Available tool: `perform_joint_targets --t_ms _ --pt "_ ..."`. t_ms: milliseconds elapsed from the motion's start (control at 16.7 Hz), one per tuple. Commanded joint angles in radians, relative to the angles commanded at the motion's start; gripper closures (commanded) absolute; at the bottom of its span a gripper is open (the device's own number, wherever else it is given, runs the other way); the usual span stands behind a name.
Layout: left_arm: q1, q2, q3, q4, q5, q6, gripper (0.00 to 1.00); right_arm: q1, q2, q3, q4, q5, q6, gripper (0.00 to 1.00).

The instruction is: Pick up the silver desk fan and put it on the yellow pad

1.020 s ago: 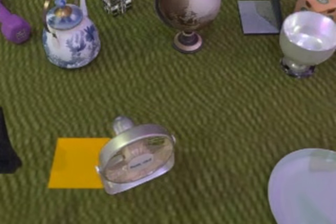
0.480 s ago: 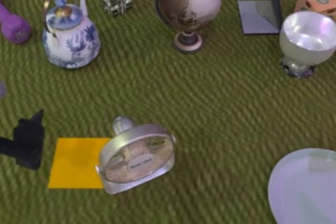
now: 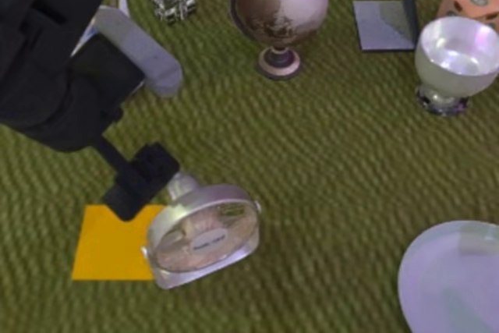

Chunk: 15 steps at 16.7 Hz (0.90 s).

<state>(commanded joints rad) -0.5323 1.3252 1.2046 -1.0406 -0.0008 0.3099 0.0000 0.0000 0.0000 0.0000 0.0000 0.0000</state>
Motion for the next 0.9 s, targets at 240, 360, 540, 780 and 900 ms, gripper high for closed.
perform_joint_targets --t_ms 240,360,540,780,900 --pt "-0.114 0.287 0.258 -0.222 0.001 0.066 0.00 0.000 0.000 0.000 0.000 0.000 0.000 0.00" --pt "-0.153 0.382 0.343 -0.299 0.001 0.089 0.00 0.000 0.000 0.000 0.000 0.000 0.000 0.00" --pt "-0.183 0.452 0.405 -0.357 0.001 0.107 0.00 0.000 0.000 0.000 0.000 0.000 0.000 0.00" --pt "-0.184 0.456 0.408 -0.360 0.001 0.108 0.00 0.000 0.000 0.000 0.000 0.000 0.000 0.00" --pt "-0.180 0.453 0.401 -0.354 0.001 0.108 0.00 0.000 0.000 0.000 0.000 0.000 0.000 0.00"
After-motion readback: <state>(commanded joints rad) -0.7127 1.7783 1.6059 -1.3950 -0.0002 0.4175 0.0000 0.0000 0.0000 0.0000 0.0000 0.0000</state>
